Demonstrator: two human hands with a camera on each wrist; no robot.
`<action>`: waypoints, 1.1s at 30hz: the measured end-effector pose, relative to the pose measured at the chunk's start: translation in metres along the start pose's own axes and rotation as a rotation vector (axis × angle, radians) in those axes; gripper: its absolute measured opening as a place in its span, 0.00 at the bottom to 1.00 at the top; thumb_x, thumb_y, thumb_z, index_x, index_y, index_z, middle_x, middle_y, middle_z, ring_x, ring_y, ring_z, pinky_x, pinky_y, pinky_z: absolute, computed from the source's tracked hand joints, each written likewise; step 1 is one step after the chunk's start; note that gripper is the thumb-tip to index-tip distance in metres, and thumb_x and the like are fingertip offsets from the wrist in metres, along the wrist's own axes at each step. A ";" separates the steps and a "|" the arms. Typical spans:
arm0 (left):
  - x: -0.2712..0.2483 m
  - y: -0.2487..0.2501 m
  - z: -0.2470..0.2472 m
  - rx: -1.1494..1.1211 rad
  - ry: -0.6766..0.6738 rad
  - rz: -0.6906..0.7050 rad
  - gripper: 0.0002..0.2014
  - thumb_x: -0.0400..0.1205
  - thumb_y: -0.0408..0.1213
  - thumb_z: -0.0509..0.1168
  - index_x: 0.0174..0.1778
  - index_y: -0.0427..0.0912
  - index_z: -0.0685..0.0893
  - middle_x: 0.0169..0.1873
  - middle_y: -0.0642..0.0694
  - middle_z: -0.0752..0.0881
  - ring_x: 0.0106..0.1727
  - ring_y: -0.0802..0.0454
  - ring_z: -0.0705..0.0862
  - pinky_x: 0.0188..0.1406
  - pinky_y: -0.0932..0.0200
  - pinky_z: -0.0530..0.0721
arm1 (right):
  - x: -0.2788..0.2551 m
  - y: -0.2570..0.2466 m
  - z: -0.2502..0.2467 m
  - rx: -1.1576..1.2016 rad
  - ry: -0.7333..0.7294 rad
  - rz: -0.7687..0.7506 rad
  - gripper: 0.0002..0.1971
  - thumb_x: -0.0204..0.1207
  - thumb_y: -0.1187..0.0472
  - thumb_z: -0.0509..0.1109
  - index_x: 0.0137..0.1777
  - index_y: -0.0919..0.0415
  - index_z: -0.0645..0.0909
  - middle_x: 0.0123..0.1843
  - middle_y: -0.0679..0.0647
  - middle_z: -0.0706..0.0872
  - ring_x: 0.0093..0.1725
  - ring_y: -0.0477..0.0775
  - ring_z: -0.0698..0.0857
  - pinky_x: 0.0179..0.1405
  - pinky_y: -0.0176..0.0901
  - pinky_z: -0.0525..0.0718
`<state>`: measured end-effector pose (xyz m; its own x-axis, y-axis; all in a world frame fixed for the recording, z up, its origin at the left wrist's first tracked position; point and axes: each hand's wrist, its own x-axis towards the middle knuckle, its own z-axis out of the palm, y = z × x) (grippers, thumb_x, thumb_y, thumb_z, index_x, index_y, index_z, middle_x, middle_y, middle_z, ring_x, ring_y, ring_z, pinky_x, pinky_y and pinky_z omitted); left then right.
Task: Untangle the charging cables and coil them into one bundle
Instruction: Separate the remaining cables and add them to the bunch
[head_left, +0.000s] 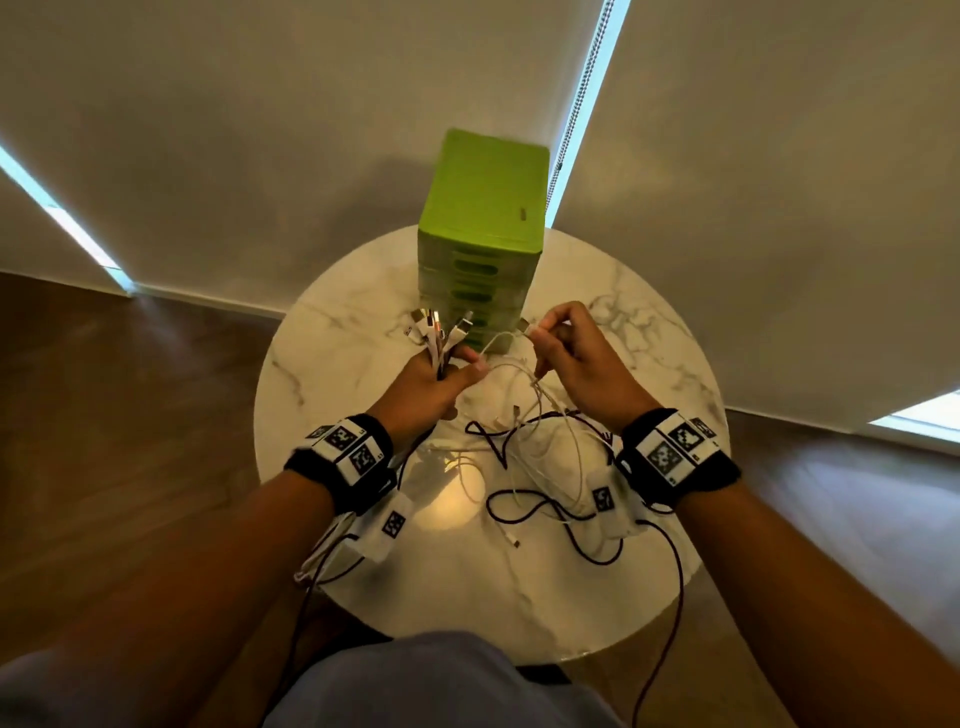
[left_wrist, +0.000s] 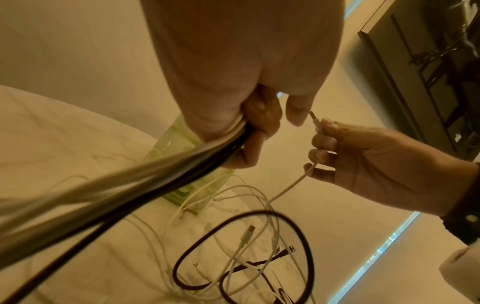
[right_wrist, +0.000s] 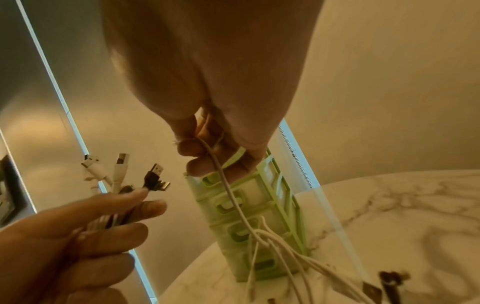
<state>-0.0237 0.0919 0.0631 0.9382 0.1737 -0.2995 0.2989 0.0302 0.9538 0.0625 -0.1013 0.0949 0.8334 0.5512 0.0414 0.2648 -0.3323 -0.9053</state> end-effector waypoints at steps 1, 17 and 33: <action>-0.003 0.004 0.000 -0.007 -0.012 0.017 0.10 0.86 0.41 0.68 0.58 0.39 0.83 0.26 0.50 0.66 0.29 0.54 0.67 0.33 0.57 0.72 | 0.000 -0.004 0.004 0.037 -0.010 0.004 0.07 0.89 0.59 0.62 0.57 0.64 0.70 0.37 0.57 0.81 0.38 0.59 0.84 0.49 0.69 0.84; -0.007 0.022 -0.039 -0.247 0.061 0.161 0.06 0.87 0.43 0.67 0.46 0.50 0.88 0.29 0.41 0.68 0.24 0.56 0.65 0.29 0.58 0.74 | -0.026 -0.004 0.076 -0.248 -0.152 -0.021 0.12 0.91 0.49 0.53 0.55 0.52 0.75 0.43 0.49 0.86 0.43 0.45 0.84 0.46 0.47 0.80; 0.005 0.014 -0.020 -0.067 0.064 0.101 0.27 0.79 0.66 0.63 0.54 0.44 0.86 0.40 0.41 0.88 0.39 0.45 0.83 0.39 0.48 0.81 | -0.005 -0.041 0.085 -0.294 -0.037 -0.107 0.13 0.91 0.56 0.58 0.60 0.60 0.81 0.49 0.52 0.88 0.43 0.47 0.84 0.40 0.34 0.74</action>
<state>-0.0181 0.1132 0.0753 0.9491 0.2419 -0.2019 0.1893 0.0746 0.9791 0.0062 -0.0259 0.0957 0.7764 0.6207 0.1091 0.4831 -0.4750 -0.7356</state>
